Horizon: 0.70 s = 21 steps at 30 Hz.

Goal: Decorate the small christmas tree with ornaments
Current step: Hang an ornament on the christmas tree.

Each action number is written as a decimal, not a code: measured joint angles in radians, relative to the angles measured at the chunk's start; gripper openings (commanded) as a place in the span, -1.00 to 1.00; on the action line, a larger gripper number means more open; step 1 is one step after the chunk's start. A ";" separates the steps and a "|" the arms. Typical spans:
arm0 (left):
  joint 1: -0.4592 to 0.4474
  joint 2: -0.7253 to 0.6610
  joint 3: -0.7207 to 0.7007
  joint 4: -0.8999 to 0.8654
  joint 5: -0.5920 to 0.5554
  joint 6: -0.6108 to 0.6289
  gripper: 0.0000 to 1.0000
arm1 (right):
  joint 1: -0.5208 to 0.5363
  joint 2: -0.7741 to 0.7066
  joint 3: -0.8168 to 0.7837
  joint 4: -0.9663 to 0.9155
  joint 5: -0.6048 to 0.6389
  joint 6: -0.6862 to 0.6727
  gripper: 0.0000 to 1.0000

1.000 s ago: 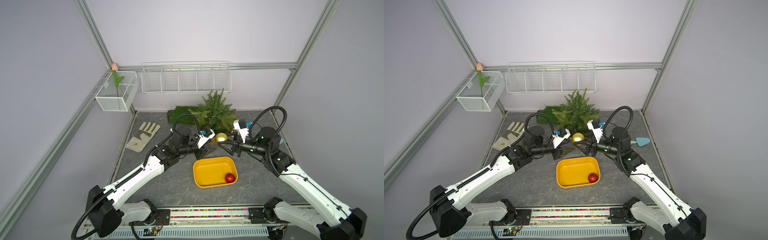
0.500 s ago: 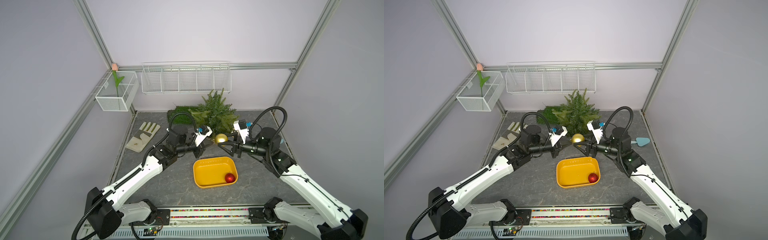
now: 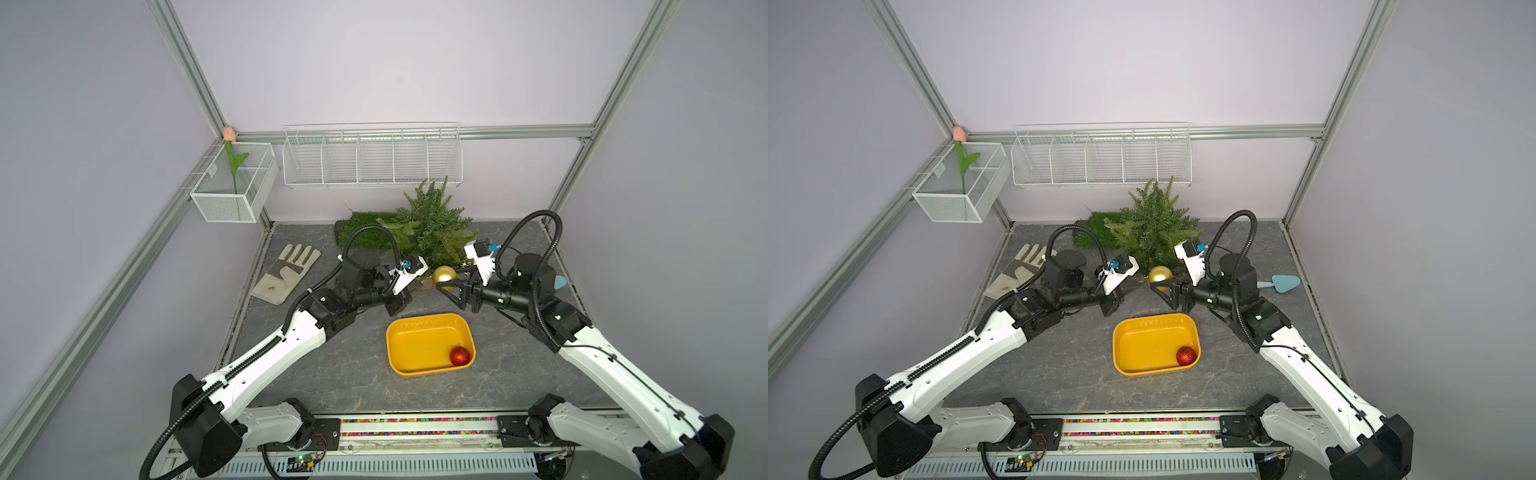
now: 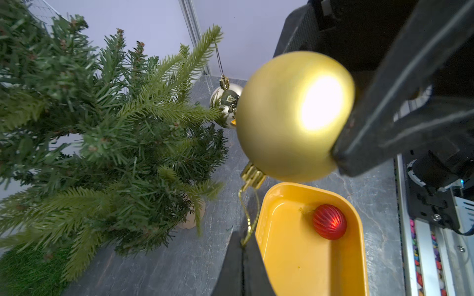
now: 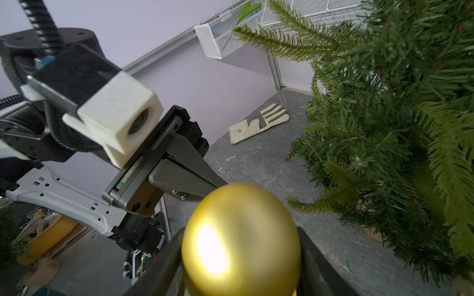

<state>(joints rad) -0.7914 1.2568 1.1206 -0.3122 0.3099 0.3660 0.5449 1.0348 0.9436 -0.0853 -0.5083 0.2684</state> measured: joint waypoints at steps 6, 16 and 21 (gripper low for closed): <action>-0.027 0.049 0.030 -0.046 -0.099 0.040 -1.00 | 0.000 0.021 0.000 0.000 0.007 -0.011 -0.43; -0.027 0.082 0.073 -0.068 -0.138 0.058 -1.00 | -0.002 0.050 -0.007 0.000 0.013 -0.064 -0.43; -0.027 0.101 0.095 -0.073 -0.136 0.059 -1.00 | -0.003 0.056 -0.007 0.000 0.014 -0.075 -0.44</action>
<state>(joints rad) -0.8188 1.3582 1.2160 -0.3855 0.1741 0.4248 0.5419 1.0912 0.9367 -0.0856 -0.4946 0.1936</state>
